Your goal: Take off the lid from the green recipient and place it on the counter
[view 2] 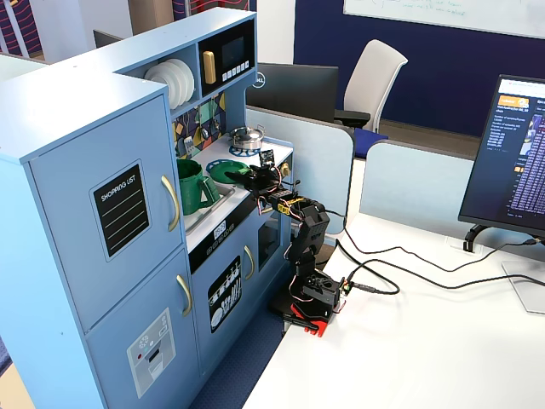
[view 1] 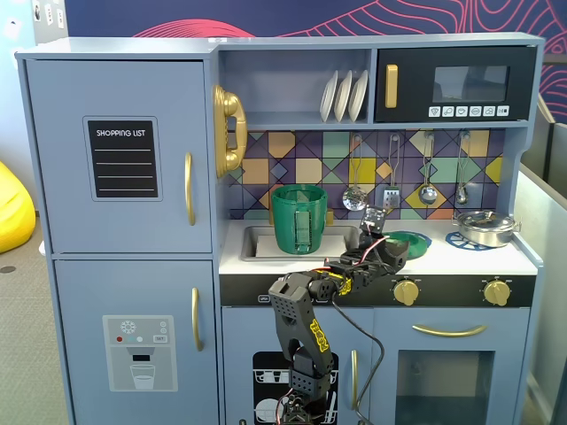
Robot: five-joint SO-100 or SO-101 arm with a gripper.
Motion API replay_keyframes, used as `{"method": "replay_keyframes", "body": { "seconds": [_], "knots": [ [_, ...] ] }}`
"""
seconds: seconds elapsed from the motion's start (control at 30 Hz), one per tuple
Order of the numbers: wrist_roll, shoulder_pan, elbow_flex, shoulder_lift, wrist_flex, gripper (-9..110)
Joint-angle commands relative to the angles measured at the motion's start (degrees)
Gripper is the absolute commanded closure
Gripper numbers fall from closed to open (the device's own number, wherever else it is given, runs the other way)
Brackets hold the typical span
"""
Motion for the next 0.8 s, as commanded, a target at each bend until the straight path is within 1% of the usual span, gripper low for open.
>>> {"method": "replay_keyframes", "body": {
  "seconds": [0.0, 0.13, 0.2, 0.43, 0.5, 0.57, 0.7, 0.77],
  "knots": [
    [-0.2, 0.3, -2.4, 6.9, -0.9, 59],
    [-0.5, 0.4, -2.1, 15.3, 8.0, 61],
    [-0.6, 0.1, -2.2, 20.9, 15.6, 62],
    [-0.7, -4.0, -1.8, 35.8, 36.2, 68],
    [0.0, -5.4, -1.1, 39.0, 41.7, 72],
    [0.9, -7.7, -0.9, 42.6, 50.2, 77],
    [3.1, -15.4, -3.1, 48.2, 70.0, 90],
    [2.9, -19.2, -3.0, 50.3, 75.8, 95]
  ]
}}
